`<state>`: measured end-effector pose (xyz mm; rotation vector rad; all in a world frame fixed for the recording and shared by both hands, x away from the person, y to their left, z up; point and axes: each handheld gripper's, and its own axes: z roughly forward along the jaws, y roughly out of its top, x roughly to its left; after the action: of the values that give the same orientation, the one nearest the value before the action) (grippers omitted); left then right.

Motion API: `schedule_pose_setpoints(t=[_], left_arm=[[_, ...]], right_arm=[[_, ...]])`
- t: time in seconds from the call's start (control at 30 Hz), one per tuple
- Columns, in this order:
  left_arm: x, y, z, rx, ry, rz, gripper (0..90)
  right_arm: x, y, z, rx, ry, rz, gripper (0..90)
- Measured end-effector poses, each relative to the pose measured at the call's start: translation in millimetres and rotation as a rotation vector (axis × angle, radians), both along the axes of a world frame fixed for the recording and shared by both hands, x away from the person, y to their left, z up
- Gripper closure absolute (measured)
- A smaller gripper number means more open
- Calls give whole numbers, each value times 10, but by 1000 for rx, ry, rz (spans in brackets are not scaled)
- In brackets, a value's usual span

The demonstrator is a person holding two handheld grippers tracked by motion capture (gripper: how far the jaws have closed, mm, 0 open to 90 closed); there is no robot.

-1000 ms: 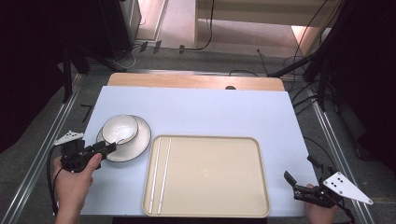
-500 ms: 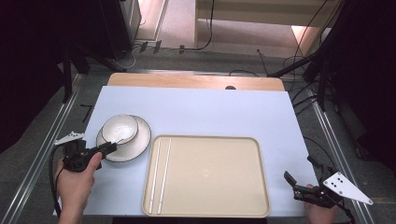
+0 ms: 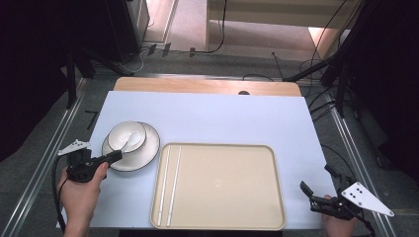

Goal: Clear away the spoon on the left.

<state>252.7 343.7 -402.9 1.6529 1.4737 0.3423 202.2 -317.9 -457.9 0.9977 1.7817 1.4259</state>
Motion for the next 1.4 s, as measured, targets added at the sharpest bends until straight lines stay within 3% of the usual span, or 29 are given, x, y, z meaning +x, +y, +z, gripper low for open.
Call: schedule_pose_setpoints(t=[0.3, 0.63, 1.4], left_arm=[[-38, 22, 18, 4, -50, -1, 871], [-139, 82, 168, -13, -132, 13, 871], [-242, -97, 361, -86, -206, -81, 871]], right_arm=[[-3, -3, 0, 2, 3, -3, 24], [2, 3, -1, 1, 2, 1, 25], [0, -12, -1, 10, 1, -2, 24]])
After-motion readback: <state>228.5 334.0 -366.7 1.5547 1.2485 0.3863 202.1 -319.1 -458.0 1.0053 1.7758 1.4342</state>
